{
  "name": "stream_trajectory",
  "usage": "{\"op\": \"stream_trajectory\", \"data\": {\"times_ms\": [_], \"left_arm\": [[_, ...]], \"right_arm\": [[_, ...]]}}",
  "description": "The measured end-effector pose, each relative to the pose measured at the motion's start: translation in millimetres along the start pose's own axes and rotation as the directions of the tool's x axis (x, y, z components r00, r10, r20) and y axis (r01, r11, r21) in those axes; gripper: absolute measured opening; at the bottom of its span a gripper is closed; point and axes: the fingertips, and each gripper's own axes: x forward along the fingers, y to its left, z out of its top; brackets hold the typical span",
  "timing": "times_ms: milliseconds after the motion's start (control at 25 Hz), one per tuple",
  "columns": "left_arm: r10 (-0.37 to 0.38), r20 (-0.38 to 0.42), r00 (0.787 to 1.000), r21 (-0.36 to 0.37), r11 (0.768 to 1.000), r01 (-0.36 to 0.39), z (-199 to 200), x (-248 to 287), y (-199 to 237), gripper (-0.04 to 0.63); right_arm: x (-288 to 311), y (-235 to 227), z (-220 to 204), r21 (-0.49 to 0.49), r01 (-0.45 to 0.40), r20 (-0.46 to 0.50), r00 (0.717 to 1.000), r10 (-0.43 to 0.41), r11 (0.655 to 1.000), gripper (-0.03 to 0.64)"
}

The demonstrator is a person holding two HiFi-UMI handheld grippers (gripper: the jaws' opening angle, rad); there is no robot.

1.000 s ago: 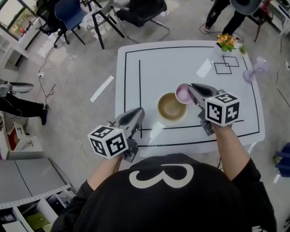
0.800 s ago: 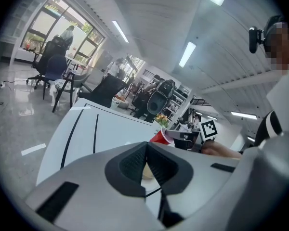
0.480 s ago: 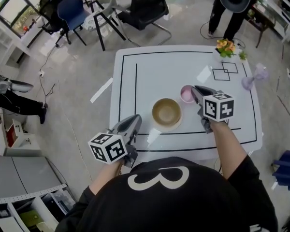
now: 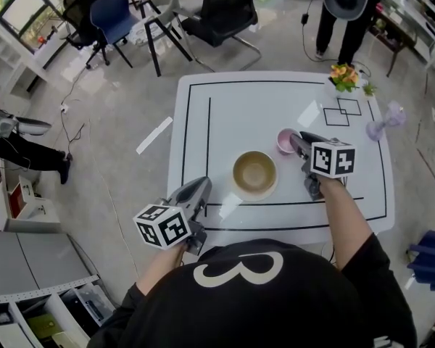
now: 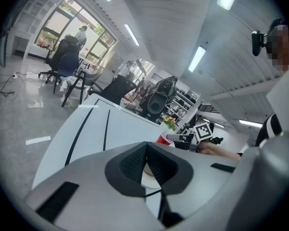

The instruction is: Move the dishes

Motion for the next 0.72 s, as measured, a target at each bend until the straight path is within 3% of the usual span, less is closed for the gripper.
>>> {"op": "stream_trajectory", "data": {"times_ms": [280,720], "left_arm": [[-0.041,-0.015,0.999,0.017,0.999,0.041,3,-5,-2,0.003],[-0.107,-0.087,0.99,0.034,0.993,0.111,5,-25,-10,0.003]], "right_arm": [[-18,13,5,0.021,-0.004,0.058,0.998,0.003,1.0,0.248],[-62,54,-14,0.051,-0.008,0.098,0.995,0.003,0.999,0.253]]}}
